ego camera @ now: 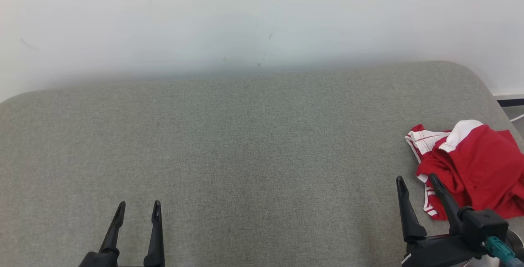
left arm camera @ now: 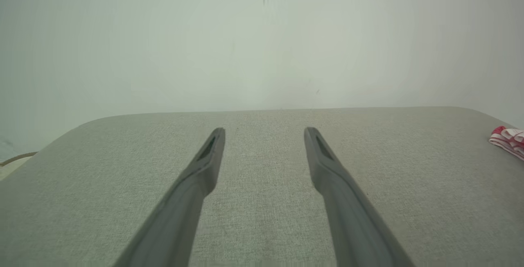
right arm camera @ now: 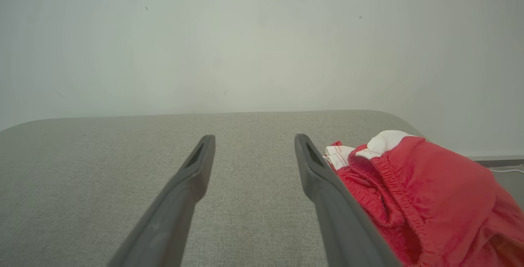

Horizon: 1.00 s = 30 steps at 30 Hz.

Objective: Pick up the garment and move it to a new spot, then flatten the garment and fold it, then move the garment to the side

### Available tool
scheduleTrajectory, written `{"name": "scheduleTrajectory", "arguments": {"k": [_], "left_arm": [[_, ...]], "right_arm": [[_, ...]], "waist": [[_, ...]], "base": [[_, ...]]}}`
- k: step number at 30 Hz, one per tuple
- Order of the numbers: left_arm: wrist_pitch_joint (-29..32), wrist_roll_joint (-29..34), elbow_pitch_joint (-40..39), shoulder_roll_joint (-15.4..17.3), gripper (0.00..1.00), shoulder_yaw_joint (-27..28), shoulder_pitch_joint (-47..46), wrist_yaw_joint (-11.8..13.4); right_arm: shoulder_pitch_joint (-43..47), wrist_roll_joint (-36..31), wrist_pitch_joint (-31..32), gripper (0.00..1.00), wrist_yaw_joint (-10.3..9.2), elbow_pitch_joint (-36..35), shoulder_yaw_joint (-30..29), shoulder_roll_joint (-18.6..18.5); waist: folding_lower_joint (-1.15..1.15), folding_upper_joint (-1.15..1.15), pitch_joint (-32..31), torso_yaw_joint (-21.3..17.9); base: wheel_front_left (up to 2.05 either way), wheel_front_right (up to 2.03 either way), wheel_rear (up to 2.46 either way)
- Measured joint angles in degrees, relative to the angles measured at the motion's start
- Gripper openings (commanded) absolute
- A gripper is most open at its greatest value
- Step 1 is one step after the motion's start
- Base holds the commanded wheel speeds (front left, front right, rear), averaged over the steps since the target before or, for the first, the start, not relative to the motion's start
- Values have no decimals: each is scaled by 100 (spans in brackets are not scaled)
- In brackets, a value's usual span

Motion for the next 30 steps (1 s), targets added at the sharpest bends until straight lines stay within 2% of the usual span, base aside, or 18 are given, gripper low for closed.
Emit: {"name": "scheduleTrajectory", "arguments": {"k": [30], "left_arm": [[216,46,58,165,100,-79,34,172]], "right_arm": [[90,69,82,100,0,-120,-15,30]], "waist": [[1,1,17,34]], "base": [[0,0,0]]}}
